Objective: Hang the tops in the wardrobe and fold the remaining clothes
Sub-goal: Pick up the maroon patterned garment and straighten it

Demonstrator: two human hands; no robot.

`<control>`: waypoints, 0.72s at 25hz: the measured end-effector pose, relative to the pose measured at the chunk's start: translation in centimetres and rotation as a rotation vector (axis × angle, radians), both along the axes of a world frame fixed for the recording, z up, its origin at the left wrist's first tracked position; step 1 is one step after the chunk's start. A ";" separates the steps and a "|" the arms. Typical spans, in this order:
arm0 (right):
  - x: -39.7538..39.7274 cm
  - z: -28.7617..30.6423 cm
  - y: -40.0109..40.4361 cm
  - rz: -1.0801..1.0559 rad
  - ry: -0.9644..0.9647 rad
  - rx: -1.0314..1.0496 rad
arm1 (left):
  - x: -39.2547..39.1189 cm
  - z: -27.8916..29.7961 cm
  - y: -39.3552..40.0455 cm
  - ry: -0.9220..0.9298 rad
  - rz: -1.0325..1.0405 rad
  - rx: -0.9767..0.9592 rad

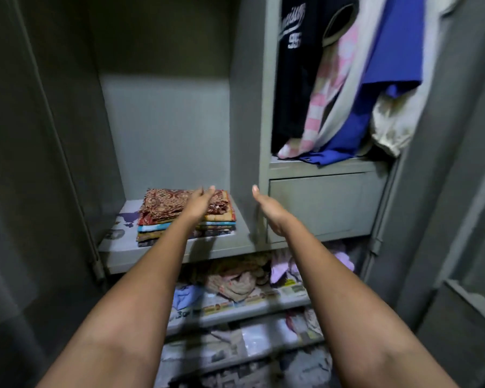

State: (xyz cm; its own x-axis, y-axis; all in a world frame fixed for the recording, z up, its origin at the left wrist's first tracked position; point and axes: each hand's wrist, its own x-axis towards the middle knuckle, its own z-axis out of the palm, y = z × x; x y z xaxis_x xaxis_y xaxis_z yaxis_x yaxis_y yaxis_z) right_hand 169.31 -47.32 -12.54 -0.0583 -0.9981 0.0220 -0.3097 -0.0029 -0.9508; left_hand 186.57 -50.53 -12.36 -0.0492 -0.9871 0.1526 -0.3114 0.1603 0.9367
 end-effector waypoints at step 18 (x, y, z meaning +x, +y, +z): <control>-20.1 -2.8 46.1 -0.668 -0.320 0.055 | -24.8 -1.2 34.2 0.082 -0.859 0.268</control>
State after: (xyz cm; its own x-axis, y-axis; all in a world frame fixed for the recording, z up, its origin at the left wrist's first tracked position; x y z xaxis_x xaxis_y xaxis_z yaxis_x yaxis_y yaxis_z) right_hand 149.17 -1.18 -15.34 -0.6485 -0.7468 -0.1475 0.0639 0.1397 -0.9881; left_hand 161.78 -16.38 -13.53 -0.7850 -0.6181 -0.0414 -0.1152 0.0800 0.9901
